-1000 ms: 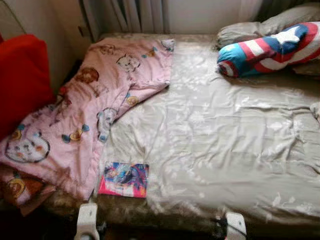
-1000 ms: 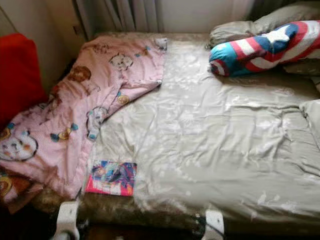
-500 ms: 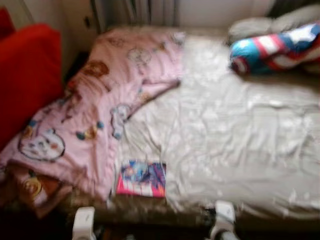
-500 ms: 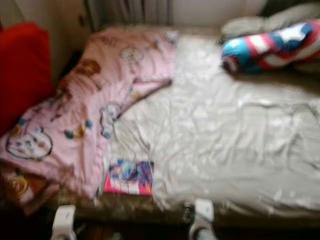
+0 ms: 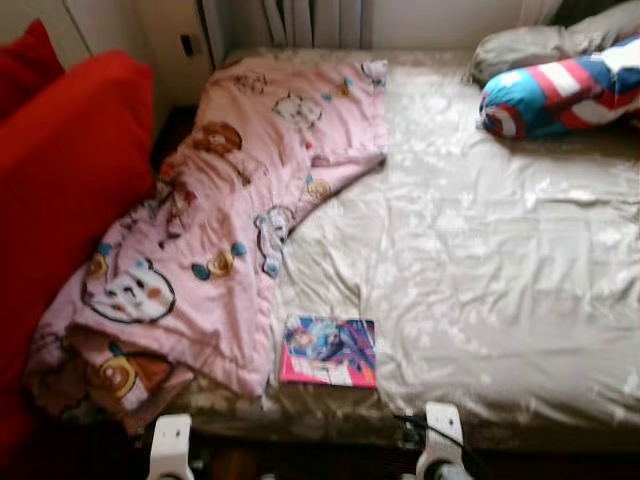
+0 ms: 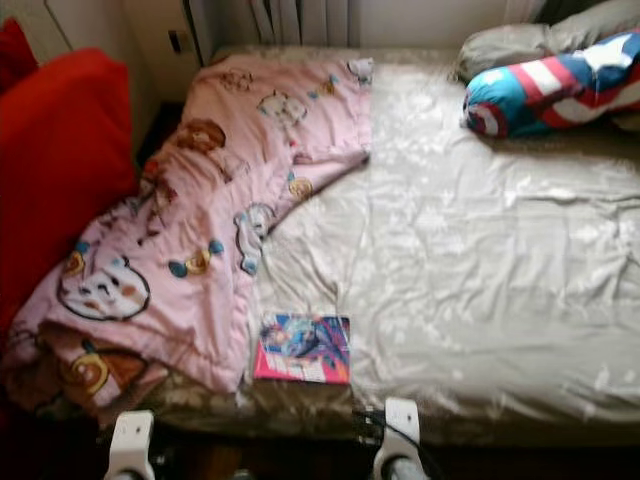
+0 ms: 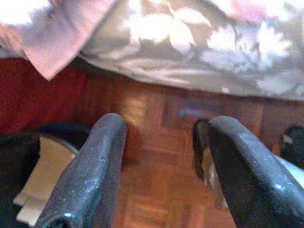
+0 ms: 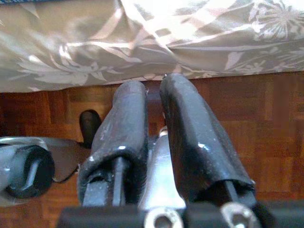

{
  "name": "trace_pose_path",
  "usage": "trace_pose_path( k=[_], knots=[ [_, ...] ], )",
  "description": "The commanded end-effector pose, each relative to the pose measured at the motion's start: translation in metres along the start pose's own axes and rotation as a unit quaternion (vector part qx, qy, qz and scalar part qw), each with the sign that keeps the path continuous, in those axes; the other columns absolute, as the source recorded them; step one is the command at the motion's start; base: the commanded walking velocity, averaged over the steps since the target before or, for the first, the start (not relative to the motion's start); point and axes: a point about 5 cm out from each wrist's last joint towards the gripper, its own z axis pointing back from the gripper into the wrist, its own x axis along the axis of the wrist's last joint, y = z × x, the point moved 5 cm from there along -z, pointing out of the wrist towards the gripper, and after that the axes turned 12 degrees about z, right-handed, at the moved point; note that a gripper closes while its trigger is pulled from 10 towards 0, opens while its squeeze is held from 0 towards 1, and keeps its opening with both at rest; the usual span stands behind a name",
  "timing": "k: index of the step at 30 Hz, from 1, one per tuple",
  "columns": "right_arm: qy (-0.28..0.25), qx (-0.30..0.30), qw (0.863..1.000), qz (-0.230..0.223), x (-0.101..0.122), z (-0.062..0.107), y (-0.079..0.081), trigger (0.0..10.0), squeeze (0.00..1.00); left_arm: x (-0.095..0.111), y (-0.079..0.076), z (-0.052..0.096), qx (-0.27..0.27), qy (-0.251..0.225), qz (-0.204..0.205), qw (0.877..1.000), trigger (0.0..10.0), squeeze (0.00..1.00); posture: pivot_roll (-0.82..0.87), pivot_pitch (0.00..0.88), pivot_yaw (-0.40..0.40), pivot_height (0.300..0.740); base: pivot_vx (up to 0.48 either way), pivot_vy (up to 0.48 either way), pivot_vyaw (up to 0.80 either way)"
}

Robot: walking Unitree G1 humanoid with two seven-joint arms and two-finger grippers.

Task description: Clean up the room

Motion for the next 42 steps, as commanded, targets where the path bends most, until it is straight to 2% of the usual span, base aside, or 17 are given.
trace_pose_path(
  k=[1, 18, 22, 27, 33, 38, 42],
  knots=[
    [0.014, 0.002, 1.0, -0.003, -0.01, 0.002, 0.003, 10.0, 0.0, -0.017, 0.012, 0.005, 0.013, 0.026, -0.006, 1.0, 10.0, 0.0, 0.01, 0.184, 0.022, 0.74, 0.0, 0.0, 0.0],
    [0.016, 0.006, 1.0, 0.004, -0.014, 0.003, 0.003, 10.0, 0.0, -0.019, 0.012, 0.007, 0.004, 0.028, 0.003, 1.0, 10.0, 0.0, 0.01, 0.156, 0.03, 0.74, 0.0, 0.0, 0.0],
    [0.016, 0.01, 1.0, 0.023, -0.014, 0.003, 0.004, 10.0, 0.0, -0.019, 0.013, 0.006, 0.006, 0.027, 0.004, 1.0, 10.0, 0.0, 0.01, 0.155, 0.031, 0.74, 0.0, 0.0, 0.0],
    [0.019, 0.004, 0.999, 0.028, -0.036, 0.012, -0.015, 10.0, 0.0, -0.016, 0.013, 0.006, 0.004, 0.025, 0.002, 1.0, 10.0, 0.0, 0.01, 0.163, 0.031, 0.74, 0.0, 0.0, 0.8],
    [0.025, 0.005, 0.999, 0.031, -0.044, 0.016, -0.021, 10.0, 0.0, -0.016, 0.011, 0.005, 0.002, 0.025, 0.002, 1.0, 10.0, 0.0, 0.01, 0.169, 0.03, 0.74, 0.0, 0.0, 0.8],
    [0.025, 0.0, 0.999, 0.024, -0.052, 0.021, -0.033, 10.0, 0.0, -0.017, 0.011, 0.006, 0.003, 0.026, 0.003, 1.0, 10.0, 0.0, 0.01, 0.177, 0.03, 0.74, 0.0, 0.0, 0.8],
    [0.017, -0.014, 1.0, -0.005, -0.054, 0.023, -0.042, 10.0, 0.0, -0.017, 0.011, 0.006, 0.001, 0.023, 0.004, 1.0, 10.0, 0.0, 0.01, 0.181, 0.028, 0.74, 0.0, 0.0, 0.12]
  ],
)
